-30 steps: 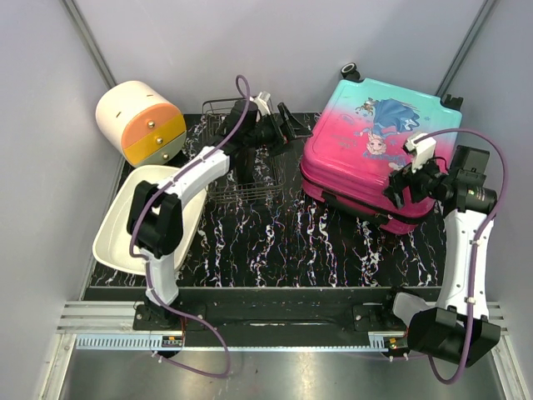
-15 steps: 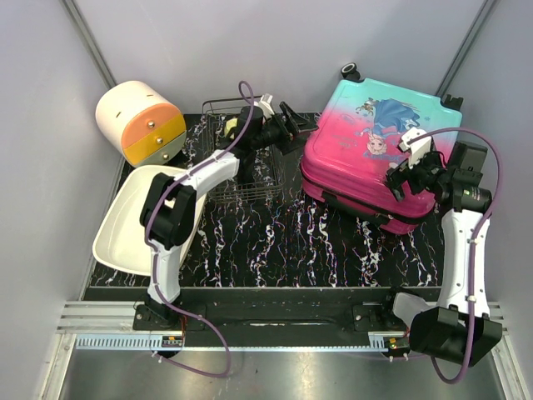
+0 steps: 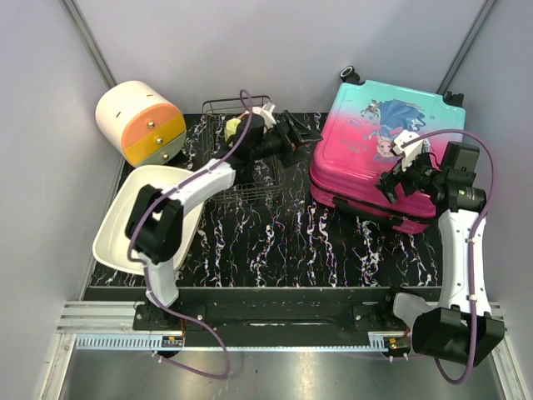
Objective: Open, take out, and arrange the luggage
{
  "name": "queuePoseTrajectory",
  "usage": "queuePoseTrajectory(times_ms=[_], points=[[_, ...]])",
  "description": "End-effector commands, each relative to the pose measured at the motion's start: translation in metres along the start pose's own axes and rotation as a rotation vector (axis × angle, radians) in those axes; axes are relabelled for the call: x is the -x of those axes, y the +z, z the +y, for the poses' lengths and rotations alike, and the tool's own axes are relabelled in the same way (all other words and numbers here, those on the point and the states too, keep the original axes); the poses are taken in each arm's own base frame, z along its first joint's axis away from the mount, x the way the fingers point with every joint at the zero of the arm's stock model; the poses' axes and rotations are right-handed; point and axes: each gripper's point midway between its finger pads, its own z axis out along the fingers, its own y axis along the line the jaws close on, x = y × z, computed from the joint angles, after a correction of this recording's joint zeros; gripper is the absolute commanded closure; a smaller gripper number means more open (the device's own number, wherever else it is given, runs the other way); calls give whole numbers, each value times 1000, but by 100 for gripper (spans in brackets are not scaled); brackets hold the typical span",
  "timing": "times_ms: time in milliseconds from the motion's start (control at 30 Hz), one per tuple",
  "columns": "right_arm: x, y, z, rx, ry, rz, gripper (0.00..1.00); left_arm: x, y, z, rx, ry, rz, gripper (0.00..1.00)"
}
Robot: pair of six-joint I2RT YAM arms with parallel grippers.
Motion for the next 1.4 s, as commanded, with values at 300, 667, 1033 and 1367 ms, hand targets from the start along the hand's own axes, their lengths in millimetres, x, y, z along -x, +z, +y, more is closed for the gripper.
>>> queuePoseTrajectory(times_ms=[300,667,1033,1367], points=[[-9,-2,11,-1,-61,7,1,-40,-24,30,-19,-58,-196,1],[-16,-7,18,0,-57,31,0,-30,9,40,-114,-103,-250,1],[-29,-15,26,14,-64,100,0,-28,-7,17,-487,-25,-273,1],[-25,-15,23,18,-46,105,0,-16,-14,42,-341,-45,-332,1]])
